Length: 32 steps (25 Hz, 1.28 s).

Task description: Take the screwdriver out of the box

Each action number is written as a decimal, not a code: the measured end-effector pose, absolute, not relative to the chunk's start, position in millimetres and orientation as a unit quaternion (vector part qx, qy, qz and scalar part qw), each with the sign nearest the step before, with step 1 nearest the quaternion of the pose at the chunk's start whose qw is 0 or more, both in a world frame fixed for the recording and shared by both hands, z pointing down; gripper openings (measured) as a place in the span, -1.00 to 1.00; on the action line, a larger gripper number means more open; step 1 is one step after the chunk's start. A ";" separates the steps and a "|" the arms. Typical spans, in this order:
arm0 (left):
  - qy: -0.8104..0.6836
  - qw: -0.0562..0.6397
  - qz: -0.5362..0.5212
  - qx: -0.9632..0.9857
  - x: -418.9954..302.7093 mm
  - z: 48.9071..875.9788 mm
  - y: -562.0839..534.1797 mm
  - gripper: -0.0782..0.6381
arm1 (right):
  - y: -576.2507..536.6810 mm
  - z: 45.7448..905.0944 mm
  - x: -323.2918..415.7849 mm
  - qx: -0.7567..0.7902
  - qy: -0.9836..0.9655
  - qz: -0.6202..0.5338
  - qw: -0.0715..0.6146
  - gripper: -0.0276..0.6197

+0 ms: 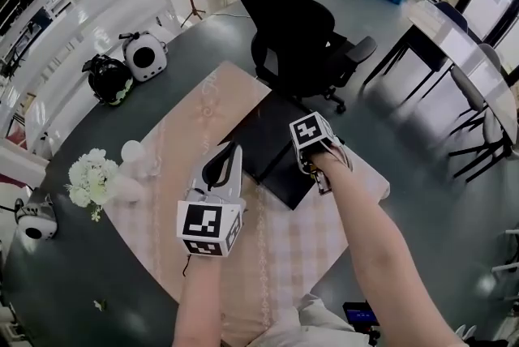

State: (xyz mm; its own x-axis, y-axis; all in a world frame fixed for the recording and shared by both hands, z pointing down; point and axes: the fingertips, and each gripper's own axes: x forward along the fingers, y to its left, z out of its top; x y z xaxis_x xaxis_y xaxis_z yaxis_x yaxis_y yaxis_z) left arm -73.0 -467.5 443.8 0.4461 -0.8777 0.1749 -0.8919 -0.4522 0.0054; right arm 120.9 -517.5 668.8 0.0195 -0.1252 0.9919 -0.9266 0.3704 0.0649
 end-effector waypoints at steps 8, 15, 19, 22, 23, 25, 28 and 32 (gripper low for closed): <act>-0.525 0.058 0.072 0.846 -74.7 448.1 -467.4 -0.76 | -522.2 666.1 114.8 0.451 -0.613 0.363 0.537 -0.66; -0.528 0.056 0.065 0.845 -71.4 439.8 -463.3 -0.76 | -508.7 649.4 106.3 0.464 -0.618 0.456 0.442 -0.66; -0.527 0.053 0.061 0.846 -66.1 431.9 -457.2 -0.76 | -505.4 629.8 109.4 0.468 -0.628 0.468 0.409 -0.66; -0.526 0.049 0.058 0.847 -61.5 425.2 -452.0 -0.76 | -501.0 612.0 107.5 0.467 -0.648 0.465 0.382 -0.66; -0.526 0.047 0.058 0.847 -60.2 422.5 -450.0 -0.76 | -498.8 605.0 106.6 0.466 -0.657 0.459 0.375 -0.66; -0.526 0.042 0.057 0.847 -58.8 416.1 -445.3 -0.76 | -493.5 589.5 104.6 0.466 -0.677 0.441 0.362 -0.66; -0.528 0.035 0.054 0.847 -57.5 406.3 -436.4 -0.76 | -483.8 565.0 105.5 0.466 -0.704 0.414 0.341 -0.66; -0.534 0.025 0.047 0.844 -56.8 391.4 -423.0 -0.76 | -468.4 527.9 111.2 0.468 -0.736 0.368 0.321 -0.66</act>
